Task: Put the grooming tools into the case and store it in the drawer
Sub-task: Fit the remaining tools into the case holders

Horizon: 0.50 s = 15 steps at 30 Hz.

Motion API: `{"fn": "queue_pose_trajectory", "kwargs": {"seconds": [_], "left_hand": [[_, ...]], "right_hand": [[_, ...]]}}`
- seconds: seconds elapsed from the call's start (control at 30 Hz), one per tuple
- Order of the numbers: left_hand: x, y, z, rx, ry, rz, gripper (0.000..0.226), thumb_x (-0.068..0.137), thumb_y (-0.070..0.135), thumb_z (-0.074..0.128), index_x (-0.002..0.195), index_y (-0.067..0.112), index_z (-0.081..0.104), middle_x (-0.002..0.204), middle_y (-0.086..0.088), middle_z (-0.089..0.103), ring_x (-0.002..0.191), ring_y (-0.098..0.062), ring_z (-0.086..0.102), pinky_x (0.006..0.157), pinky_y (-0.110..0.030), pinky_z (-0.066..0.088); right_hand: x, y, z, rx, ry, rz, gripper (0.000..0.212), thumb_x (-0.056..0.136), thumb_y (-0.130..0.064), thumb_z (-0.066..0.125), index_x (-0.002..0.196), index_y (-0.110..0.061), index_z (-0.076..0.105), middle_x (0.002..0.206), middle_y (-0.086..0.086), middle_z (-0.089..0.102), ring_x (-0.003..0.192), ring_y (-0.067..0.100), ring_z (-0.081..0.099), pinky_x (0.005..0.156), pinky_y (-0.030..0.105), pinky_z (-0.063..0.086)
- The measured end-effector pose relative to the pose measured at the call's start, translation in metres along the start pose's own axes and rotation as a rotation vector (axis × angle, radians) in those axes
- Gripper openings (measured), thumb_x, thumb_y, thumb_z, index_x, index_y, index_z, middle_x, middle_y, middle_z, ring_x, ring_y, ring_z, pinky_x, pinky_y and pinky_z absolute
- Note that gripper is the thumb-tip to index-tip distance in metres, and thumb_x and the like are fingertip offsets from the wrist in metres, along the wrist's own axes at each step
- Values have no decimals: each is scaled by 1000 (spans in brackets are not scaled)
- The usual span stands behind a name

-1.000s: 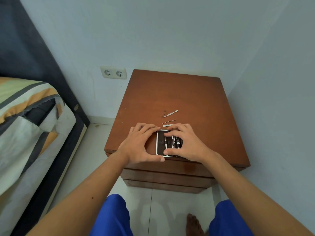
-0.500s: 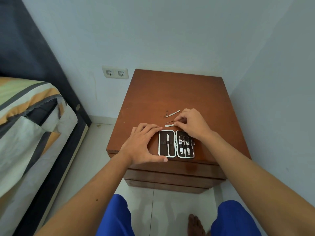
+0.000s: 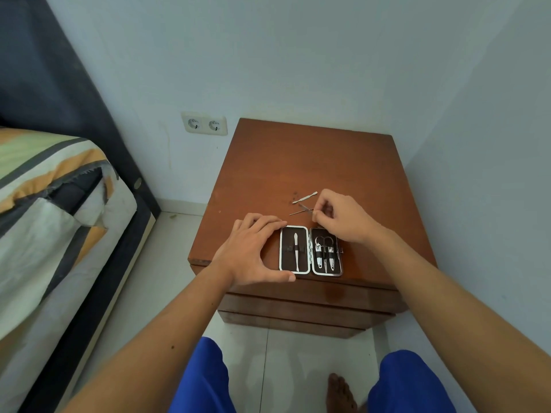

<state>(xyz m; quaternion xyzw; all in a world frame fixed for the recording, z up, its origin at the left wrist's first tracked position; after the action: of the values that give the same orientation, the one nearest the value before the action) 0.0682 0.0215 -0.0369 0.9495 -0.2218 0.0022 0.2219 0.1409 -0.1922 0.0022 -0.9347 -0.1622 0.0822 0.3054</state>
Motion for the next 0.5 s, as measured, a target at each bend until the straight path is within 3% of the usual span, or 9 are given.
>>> {"fn": "queue_pose_trajectory", "kwargs": {"seconds": [0.1,0.2,0.33,0.5], "left_hand": [[0,0,0,-5,-2,-3,115,65,97,65,158,32,40,156,17,42,140,-10,29,114,-36,29],[0,1,-1,-5,-2,-4,115,65,96,66,158,32,41,156,18,41,140,-10,29,113,-34,27],[-1,2,-1,4,-2,-8,116,66,97,64,158,32,40,157,17,41,140,-10,29,111,-31,24],[0,2,0,16,-4,-8,116,66,97,64,159,32,39,157,17,40,140,-9,28,111,-29,23]], "right_hand": [[-6,4,-3,324,68,80,6,91,-10,71,87,-11,66,86,2,80,73,14,66,74,32,53],[-10,9,2,654,32,157,9,89,-3,77,88,-3,68,82,6,77,65,6,62,66,23,51],[-12,13,11,829,-10,209,14,81,-5,86,84,-9,73,80,5,74,63,10,55,63,21,47],[-13,3,11,787,-28,145,51,81,-2,86,125,-20,69,81,4,73,71,12,65,67,23,55]]}}
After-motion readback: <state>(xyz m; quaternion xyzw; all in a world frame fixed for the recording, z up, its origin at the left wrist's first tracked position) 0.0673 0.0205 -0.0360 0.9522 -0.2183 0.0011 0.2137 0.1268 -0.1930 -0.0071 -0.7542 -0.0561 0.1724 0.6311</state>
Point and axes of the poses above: each hand's wrist, its own x-axis towards the middle knuckle, its own z-axis out of the palm, y = z × x, the point moved 6 cm from there along x, towards the middle knuckle
